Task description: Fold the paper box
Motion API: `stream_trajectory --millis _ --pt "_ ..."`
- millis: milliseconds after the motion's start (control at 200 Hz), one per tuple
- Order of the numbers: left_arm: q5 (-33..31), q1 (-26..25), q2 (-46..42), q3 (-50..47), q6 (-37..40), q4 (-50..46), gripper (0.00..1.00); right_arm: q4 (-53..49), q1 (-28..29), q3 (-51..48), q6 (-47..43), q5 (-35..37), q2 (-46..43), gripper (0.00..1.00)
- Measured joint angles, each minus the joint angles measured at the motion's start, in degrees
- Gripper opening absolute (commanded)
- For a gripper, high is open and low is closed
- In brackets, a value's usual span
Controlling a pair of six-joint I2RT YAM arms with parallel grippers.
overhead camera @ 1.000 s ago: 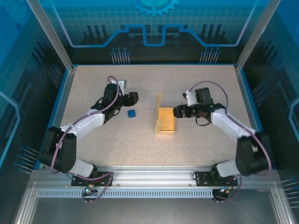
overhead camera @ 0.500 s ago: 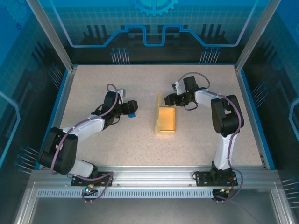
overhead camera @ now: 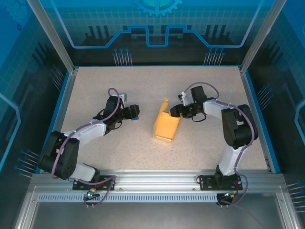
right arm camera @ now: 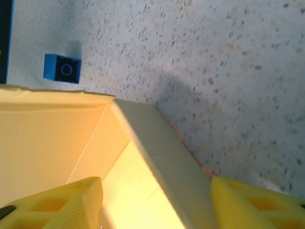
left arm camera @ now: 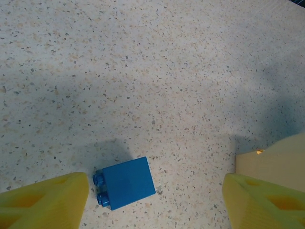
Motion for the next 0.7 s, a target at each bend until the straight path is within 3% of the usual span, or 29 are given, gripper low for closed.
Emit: stream_trajectory --millis 470,700 --pt "-2.16 -0.02 0.26 -0.31 0.24 -0.59 0.78 4.24 0.07 -17.86 2.80 0.31 -12.87 0.64" --pt "-2.89 -1.62 6.45 2.51 1.79 -4.63 0.81 4.46 0.15 -20.04 3.21 2.78 -18.86 0.66"
